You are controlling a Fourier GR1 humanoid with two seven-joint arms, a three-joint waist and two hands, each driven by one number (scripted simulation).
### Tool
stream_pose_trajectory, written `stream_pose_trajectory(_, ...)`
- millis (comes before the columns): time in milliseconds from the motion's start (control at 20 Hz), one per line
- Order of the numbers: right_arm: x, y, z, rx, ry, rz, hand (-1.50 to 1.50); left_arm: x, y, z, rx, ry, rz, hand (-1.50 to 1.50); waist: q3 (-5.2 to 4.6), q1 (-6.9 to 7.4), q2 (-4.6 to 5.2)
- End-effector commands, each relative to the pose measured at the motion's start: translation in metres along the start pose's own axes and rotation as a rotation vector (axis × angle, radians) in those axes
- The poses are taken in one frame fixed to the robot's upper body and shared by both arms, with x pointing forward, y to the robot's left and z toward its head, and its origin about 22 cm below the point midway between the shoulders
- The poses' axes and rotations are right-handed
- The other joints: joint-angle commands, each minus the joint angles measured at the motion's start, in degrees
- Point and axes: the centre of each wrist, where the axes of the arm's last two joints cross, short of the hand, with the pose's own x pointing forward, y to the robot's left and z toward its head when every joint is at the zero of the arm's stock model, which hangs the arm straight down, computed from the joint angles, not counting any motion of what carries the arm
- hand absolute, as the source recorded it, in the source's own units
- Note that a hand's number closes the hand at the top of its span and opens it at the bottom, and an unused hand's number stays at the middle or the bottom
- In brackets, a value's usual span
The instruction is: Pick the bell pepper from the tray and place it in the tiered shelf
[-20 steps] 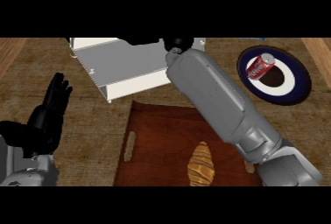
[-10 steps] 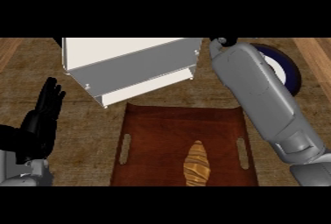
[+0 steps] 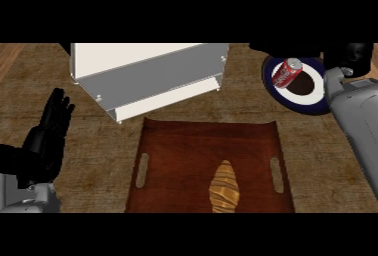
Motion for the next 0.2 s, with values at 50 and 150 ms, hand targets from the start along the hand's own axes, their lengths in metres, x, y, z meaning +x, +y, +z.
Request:
stream_pose_trajectory(50,-0.015,-0.053,0.014,0.015,-0.034,0.011,-1.5,-0.013,-0.006,0.0,-0.012,-0.013,0.005,0.0,-0.02,0.71,0.34)
stream_pose_trajectory(150,-0.014,-0.061,0.029,0.033,-0.033,-0.027,-1.5,-0.006,0.006,-0.006,-0.017,0.006,-0.006,0.0,-0.02,0.73,0.3)
